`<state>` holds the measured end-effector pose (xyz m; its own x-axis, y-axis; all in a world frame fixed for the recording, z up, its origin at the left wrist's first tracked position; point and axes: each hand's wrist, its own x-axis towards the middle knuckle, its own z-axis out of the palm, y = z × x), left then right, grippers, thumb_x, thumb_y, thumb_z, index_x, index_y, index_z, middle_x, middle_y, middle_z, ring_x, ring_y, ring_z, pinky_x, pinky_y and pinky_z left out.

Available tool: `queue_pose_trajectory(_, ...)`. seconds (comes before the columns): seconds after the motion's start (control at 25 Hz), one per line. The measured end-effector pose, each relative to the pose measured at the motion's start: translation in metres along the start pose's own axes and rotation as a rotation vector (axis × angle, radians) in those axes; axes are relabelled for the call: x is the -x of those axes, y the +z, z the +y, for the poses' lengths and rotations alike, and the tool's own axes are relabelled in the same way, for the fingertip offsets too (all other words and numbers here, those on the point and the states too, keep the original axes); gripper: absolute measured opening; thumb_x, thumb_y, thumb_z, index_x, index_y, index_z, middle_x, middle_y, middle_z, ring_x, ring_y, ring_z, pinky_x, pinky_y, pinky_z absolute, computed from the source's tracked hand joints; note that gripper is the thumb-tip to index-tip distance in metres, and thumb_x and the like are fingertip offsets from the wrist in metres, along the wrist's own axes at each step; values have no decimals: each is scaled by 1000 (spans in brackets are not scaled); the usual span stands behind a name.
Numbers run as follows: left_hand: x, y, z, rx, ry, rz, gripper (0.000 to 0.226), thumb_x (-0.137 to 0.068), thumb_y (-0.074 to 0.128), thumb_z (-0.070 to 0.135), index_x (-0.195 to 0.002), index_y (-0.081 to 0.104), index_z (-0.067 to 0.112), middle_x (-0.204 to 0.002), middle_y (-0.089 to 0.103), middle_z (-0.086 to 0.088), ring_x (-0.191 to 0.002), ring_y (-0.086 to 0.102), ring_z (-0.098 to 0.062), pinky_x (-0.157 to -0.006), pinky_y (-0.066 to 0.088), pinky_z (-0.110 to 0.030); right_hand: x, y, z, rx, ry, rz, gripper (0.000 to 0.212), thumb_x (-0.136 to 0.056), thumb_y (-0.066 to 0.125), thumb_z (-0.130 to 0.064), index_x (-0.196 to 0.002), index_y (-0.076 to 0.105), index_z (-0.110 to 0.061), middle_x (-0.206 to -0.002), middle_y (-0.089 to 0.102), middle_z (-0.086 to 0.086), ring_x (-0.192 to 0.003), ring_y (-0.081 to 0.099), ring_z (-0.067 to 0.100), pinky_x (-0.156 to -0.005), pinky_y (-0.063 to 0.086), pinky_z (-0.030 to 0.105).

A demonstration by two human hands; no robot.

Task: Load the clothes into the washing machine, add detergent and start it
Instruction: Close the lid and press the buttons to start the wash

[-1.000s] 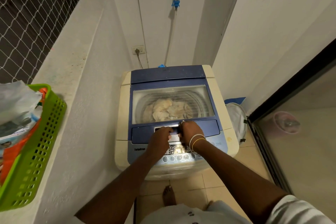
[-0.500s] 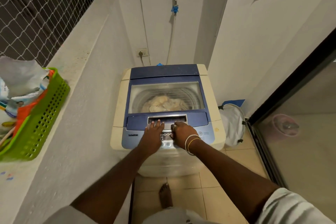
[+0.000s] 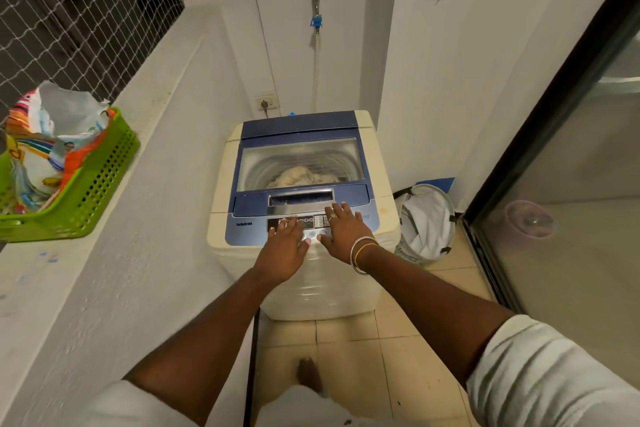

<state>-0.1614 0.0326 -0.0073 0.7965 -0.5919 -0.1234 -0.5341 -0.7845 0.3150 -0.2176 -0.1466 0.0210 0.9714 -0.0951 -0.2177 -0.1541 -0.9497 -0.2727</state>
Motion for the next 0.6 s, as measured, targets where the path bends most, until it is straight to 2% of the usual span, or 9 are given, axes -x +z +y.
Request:
queue_pose_trajectory(0.32, 35, -6, 12, -84, 42, 37, 62, -106, 30, 46, -159, 14, 19, -167, 11, -5, -155, 10, -25, -124, 8, -44, 40, 12, -8, 94, -35, 124, 77, -100, 40, -51, -158, 7, -12, -166, -1, 9, -153, -7, 29, -123, 1, 49)
queue_pose_trajectory(0.6, 53, 1, -1, -131, 54, 11, 65, -105, 30, 49, -159, 13, 18, -167, 9, -6, -155, 7, -27, -123, 7, -46, 53, 44, -27, 85, -39, 63, 80, -99, 39, -53, -158, 4, -12, -166, -3, 9, -153, -8, 27, -123, 3, 47)
